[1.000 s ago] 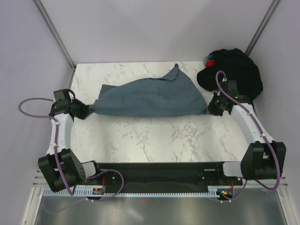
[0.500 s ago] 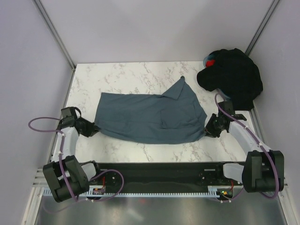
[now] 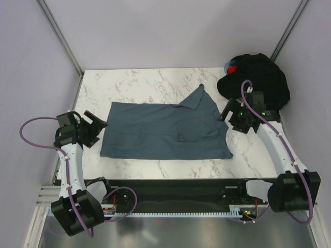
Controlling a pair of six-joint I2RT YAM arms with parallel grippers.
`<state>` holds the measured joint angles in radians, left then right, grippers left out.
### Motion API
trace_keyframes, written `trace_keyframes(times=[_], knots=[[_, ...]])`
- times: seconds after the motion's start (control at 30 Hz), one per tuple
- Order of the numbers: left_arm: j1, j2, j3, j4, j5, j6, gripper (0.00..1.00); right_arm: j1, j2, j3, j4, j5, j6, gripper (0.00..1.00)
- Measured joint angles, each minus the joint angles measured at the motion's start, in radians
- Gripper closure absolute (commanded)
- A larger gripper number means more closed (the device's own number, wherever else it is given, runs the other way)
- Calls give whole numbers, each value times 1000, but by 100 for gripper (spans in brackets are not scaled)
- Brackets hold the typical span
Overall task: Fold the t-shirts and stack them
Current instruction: Fold the tshirt
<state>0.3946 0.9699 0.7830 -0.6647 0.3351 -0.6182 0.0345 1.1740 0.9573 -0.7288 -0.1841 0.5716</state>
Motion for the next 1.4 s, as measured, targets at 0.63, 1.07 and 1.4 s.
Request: trace_keyframes(times=[0.63,1.07,1.4], knots=[[-130,57,-3,0,12,87,10,87,1212,1259,23,61,-168,26],[-241,21,-4,2,-11,89,12,126,1445,1431,124,89,-215,48],[-266,21,-4,2,-41,89,13,152,1461,1446,177,127,-254,100]])
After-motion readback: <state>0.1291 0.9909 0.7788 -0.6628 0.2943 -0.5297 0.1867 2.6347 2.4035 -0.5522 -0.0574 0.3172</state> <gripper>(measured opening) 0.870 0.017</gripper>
